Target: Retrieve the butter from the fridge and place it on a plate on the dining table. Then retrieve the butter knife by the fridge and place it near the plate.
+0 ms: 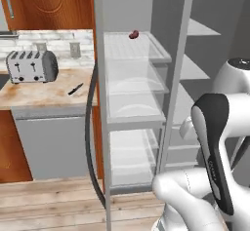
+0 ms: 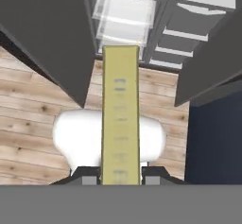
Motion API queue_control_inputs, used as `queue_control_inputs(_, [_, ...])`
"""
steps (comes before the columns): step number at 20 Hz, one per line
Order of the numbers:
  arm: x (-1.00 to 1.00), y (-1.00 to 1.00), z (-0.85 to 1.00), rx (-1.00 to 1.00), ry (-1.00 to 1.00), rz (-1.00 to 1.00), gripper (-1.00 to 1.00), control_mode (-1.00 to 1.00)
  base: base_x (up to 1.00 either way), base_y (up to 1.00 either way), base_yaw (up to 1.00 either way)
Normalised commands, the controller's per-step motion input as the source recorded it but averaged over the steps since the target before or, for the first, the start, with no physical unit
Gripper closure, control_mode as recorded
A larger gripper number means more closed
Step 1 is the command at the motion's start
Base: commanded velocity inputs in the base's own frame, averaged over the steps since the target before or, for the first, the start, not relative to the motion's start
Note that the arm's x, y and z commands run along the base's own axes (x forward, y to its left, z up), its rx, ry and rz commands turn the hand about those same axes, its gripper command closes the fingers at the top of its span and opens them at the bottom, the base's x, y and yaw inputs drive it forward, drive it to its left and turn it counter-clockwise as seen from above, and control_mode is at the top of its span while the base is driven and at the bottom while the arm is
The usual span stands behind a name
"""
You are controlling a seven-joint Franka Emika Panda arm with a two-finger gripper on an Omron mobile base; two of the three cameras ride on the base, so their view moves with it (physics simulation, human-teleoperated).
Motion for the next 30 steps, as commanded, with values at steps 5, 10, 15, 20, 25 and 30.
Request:
queue_control_inputs(5, [0.00,0.00,0.00,0.00,0.00,0.00,1.00,1.00,-0.85,0.00,0.57])
queue_control_inputs(10, [0.00,0.00,0.00,0.00,0.00,0.00,1.00,1.00,-0.85,0.12,0.65])
queue_control_inputs(15, [0.00,0.00,0.00,0.00,0.00,0.00,1.00,1.00,-0.63,0.04,0.76])
queue_control_inputs(20, [0.00,0.00,0.00,0.00,0.00,0.00,1.00,1.00,-0.59,0.15,0.77])
queue_control_inputs(25, [0.00,0.00,0.00,0.00,0.00,0.00,1.00,1.00,-0.53,0.07,0.80])
queue_control_inputs(30, [0.00,0.00,0.00,0.00,0.00,0.00,1.00,1.00,-0.49,0.12,0.80])
